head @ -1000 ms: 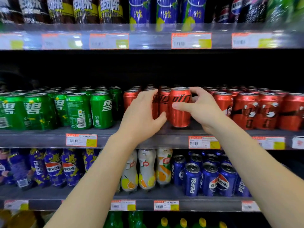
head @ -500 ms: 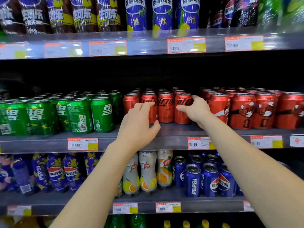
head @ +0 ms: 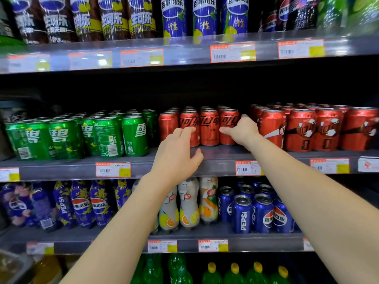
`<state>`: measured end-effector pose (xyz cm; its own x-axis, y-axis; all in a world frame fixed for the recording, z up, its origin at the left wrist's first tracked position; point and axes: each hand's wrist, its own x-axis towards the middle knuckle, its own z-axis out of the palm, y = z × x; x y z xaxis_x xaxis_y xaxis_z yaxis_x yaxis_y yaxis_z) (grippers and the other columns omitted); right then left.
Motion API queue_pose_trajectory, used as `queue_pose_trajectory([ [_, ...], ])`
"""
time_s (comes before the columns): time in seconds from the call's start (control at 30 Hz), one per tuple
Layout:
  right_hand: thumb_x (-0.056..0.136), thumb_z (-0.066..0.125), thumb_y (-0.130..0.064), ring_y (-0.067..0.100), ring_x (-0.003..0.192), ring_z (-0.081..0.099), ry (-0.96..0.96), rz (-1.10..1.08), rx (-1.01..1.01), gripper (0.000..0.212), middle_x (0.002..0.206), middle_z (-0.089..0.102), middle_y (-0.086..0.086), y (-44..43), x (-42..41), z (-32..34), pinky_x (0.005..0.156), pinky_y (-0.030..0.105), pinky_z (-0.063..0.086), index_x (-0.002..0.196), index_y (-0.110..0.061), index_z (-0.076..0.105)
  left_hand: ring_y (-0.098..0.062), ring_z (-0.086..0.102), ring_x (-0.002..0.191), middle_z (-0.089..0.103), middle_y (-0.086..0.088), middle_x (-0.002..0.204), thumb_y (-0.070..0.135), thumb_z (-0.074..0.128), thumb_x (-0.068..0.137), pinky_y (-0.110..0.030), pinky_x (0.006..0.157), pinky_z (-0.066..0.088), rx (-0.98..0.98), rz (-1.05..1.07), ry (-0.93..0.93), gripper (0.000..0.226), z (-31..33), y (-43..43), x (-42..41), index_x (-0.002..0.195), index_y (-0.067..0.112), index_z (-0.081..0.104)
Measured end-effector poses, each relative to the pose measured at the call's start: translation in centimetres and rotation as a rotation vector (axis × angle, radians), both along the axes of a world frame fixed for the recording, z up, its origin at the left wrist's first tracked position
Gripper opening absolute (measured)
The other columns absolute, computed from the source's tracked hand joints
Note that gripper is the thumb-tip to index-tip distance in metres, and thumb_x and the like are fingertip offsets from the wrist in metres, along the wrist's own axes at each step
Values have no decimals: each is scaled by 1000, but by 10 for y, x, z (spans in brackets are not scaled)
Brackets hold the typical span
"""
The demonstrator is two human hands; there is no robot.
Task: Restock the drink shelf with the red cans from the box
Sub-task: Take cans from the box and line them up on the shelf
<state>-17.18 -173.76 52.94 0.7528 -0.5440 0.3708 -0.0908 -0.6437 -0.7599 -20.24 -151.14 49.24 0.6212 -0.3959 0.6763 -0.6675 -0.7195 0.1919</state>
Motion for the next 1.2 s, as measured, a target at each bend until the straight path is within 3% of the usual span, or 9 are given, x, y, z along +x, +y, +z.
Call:
queue_pose_trajectory([
  [0.17,84,72,-15,33,99,62,41,-35,-140,47,117,65,17,18,-26,-8,75,31,44,125,-4,53,-26,59,116,57,-3,136,35,58,97,-40,93,50,-10,-6,-13,54,-1,10,2,148,21,46],
  [0.37,91,56,-9,29,115,63,-93,76,-339,44,129,66,9,50,-47,-28,102,36,48,134,-13,61,-25,61,114,61,-2,134,31,61,95,-41,94,51,-17,3,22,47,11,18,30,141,21,55],
  [0.53,88,56,-4,27,124,60,62,313,-386,45,136,63,9,79,-43,-31,107,35,46,132,-7,63,-32,66,98,67,-5,117,32,61,84,-42,86,54,117,16,186,49,27,27,37,130,16,63],
  [0.7,94,54,-8,22,143,43,316,395,-447,49,152,49,9,111,-60,18,114,32,35,143,-9,54,-37,62,105,65,-8,122,34,64,83,-44,93,48,275,99,337,56,70,65,19,135,15,59],
  [0.83,94,54,-10,25,140,46,460,397,-455,50,151,51,7,156,-93,80,107,39,44,144,-13,53,-39,65,97,68,-11,112,36,58,78,-44,87,51,341,102,430,54,119,107,-11,126,13,64],
  [0.9,94,54,-15,29,135,50,536,410,-443,52,150,51,7,178,-111,114,104,41,46,146,-15,50,-37,65,102,68,-9,115,38,56,80,-45,90,52,372,75,471,55,147,132,-31,129,14,63],
  [1.07,96,56,-17,28,140,45,608,450,-407,56,153,47,12,237,-151,186,112,38,40,150,-9,44,-32,61,120,64,-8,132,39,58,84,-44,102,48,405,64,508,61,216,196,-83,141,17,56],
  [1.2,95,58,-17,34,130,52,612,466,-434,50,143,54,15,289,-181,225,102,46,48,143,-7,50,-35,59,121,60,-8,139,42,56,90,-44,103,47,424,128,497,64,256,254,-116,148,17,49],
])
